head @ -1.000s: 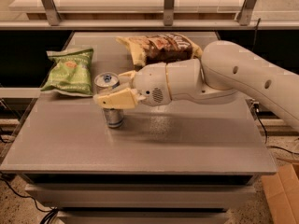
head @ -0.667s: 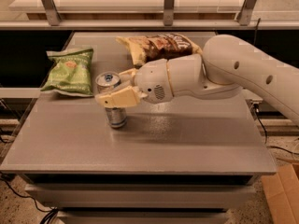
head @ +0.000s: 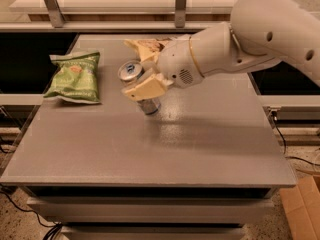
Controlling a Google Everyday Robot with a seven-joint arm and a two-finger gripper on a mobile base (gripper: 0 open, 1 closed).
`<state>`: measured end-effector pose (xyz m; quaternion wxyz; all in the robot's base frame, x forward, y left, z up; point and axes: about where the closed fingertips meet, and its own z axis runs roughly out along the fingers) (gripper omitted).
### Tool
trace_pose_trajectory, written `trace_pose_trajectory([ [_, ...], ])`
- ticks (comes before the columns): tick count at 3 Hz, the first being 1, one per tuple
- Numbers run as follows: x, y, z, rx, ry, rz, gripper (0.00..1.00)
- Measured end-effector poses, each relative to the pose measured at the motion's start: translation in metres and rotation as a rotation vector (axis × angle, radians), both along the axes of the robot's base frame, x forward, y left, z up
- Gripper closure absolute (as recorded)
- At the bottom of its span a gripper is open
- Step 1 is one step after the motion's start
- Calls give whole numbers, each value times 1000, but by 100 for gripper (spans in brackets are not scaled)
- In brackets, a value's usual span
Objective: Knock redbull can over
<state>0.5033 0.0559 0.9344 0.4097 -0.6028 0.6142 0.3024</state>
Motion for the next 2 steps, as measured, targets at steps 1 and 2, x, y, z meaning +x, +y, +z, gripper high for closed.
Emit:
trace_pose_trajectory([
  [1, 5, -9, 7, -183, -138, 10, 100],
  [2, 1, -9, 11, -364, -281, 65, 100],
])
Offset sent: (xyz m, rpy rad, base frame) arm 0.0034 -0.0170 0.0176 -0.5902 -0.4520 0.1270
